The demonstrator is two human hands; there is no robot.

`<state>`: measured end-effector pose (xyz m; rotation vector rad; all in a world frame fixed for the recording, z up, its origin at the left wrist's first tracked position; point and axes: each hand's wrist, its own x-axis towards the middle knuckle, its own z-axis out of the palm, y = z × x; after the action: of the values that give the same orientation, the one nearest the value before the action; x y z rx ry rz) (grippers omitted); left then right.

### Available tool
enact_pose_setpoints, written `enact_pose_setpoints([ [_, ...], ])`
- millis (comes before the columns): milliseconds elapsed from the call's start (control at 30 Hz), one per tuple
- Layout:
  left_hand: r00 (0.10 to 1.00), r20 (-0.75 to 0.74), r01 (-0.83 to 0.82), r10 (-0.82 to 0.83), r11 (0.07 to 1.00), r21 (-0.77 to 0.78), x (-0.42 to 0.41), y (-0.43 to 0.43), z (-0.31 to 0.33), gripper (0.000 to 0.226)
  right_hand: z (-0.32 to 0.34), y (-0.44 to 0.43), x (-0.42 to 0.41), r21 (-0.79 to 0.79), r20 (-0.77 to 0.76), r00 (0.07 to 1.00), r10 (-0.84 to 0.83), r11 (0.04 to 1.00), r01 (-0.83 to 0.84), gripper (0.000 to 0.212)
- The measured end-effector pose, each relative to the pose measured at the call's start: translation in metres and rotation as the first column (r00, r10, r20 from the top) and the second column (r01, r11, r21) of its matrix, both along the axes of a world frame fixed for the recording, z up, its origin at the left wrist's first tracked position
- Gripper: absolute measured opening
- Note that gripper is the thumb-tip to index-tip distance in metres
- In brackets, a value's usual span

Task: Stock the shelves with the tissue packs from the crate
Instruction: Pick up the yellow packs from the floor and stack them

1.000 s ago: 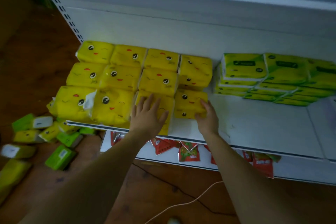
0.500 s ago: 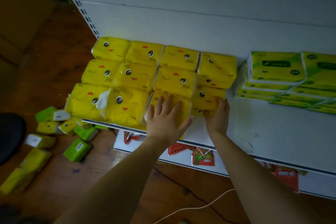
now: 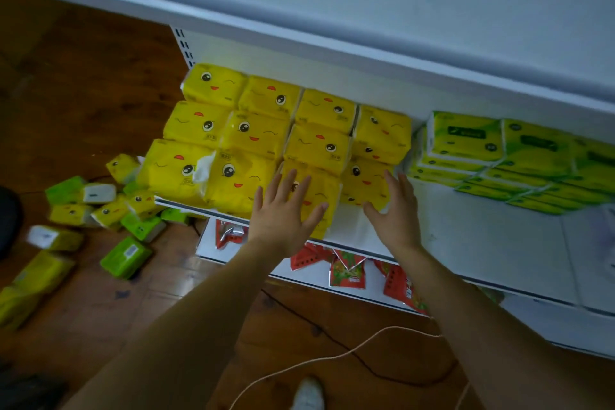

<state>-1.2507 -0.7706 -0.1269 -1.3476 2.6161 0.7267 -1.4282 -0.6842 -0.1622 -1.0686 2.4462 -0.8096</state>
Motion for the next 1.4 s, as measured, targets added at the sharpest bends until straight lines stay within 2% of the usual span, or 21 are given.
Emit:
enact_pose_setpoints([
  [233, 0.998, -0.035, -0.059, 0.060, 0.998, 0.020, 0.104, -0.023, 0.016, 0.062, 0.044, -0.026, 0.092, -0.076, -0.061, 0.990, 0.124, 0.989, -0.128, 0.065],
  [400, 0.989, -0.054, -0.134, 0.137, 0.989, 0.057, 0.238, -0.046, 0.014, 0.064, 0.048, -0.068, 0.217, -0.106, -0.061, 0.981, 0.184, 0.976, -0.190, 0.066],
  [533, 0.962, 0.060, -0.271, 0.266, 0.954, 0.126, 0.380, -0.053, -0.010, 0.102, 0.028, -0.108, 0.352, -0.099, 0.035, 0.958, 0.283, 0.955, -0.278, 0.069],
  [567, 0.950, 0.100, -0.310, 0.297, 0.940, 0.145, 0.413, -0.055, -0.015, 0.102, 0.021, -0.117, 0.385, -0.101, 0.069, 0.940, 0.335, 0.940, -0.327, 0.071],
  [667, 0.883, 0.169, -0.462, 0.437, 0.873, 0.157, 0.502, -0.065, -0.021, 0.084, 0.005, -0.141, 0.469, -0.067, 0.151, 0.854, 0.499, 0.867, -0.494, 0.072],
  [767, 0.826, 0.198, -0.560, 0.528, 0.809, 0.177, 0.562, -0.074, -0.025, 0.065, -0.008, -0.159, 0.522, -0.026, 0.181, 0.794, 0.581, 0.810, -0.586, 0.077],
  [967, 0.745, 0.169, -0.663, 0.646, 0.688, 0.294, 0.612, -0.100, -0.047, 0.061, -0.033, -0.192, 0.567, 0.043, 0.264, 0.744, 0.614, 0.763, -0.645, 0.073],
  [1133, 0.659, 0.159, -0.711, 0.736, 0.540, 0.450, 0.625, -0.133, -0.079, 0.059, -0.067, -0.234, 0.574, 0.146, 0.316, 0.725, 0.612, 0.724, -0.674, 0.073],
  [1300, 0.470, 0.175, -0.812, 0.865, 0.346, 0.470, 0.644, -0.185, -0.146, 0.060, -0.131, -0.289, 0.596, 0.190, 0.393, 0.616, 0.683, 0.595, -0.781, 0.075],
  [1400, 0.342, 0.193, -0.857, 0.920, 0.221, 0.466, 0.658, -0.206, -0.198, 0.059, -0.184, -0.314, 0.626, 0.194, 0.406, 0.583, 0.704, 0.557, -0.808, 0.079],
])
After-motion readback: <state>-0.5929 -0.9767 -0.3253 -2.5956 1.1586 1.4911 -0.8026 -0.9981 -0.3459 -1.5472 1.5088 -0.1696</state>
